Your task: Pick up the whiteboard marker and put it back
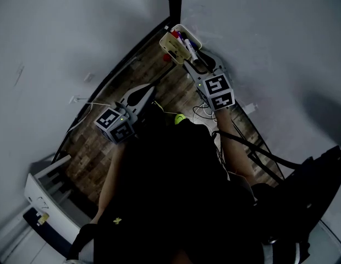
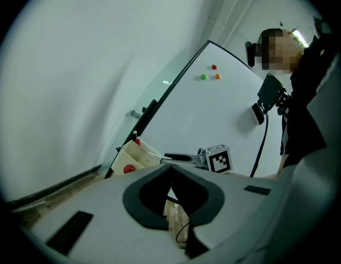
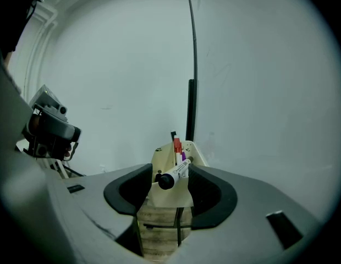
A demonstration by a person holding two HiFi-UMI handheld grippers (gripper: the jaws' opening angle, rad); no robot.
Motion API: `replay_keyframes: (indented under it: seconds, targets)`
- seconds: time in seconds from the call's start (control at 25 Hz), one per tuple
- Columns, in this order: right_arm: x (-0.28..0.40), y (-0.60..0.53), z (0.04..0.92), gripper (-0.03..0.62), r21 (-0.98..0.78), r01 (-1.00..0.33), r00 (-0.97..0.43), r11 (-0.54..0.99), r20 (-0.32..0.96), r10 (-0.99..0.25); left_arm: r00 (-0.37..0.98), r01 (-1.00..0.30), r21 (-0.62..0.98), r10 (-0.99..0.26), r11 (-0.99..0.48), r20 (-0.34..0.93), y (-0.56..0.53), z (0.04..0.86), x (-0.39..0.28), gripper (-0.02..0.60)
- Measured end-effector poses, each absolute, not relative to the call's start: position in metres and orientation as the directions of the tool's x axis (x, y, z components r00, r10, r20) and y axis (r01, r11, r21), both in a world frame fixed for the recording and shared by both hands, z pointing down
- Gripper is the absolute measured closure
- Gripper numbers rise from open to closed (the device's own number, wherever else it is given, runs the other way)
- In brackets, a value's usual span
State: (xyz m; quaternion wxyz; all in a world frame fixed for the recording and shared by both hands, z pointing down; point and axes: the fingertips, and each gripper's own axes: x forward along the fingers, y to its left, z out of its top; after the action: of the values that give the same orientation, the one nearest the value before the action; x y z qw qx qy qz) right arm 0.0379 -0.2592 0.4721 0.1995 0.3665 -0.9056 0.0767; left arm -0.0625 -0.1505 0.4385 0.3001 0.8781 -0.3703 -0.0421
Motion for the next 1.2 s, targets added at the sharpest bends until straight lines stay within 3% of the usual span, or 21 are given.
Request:
replay_keyframes:
  seconds: [0.52, 0.8, 1.2]
  targets:
    - [0.037, -0.266, 0.474, 0.396, 0.024, -0.695, -0.642, 0.719, 0.431, -0.635, 0.716, -0.630, 0.562, -0.680, -0.535, 0.156, -0.146, 0.432, -0.070, 0.563]
    - [0.039, -0.270, 0.477, 0.472, 0.059, -0.693, -0.633, 0.718, 0.427, -0.646, 0.716, -0.636, 0.547, -0.680, -0.544, 0.157, -0.144, 0.437, -0.073, 0.563]
    - [0.044, -0.275, 0.479, 0.500, 0.067, -0.709, -0.620, 0.702, 0.413, -0.667, 0.725, -0.633, 0.532, -0.671, -0.562, 0.155, -0.143, 0.436, -0.071, 0.563]
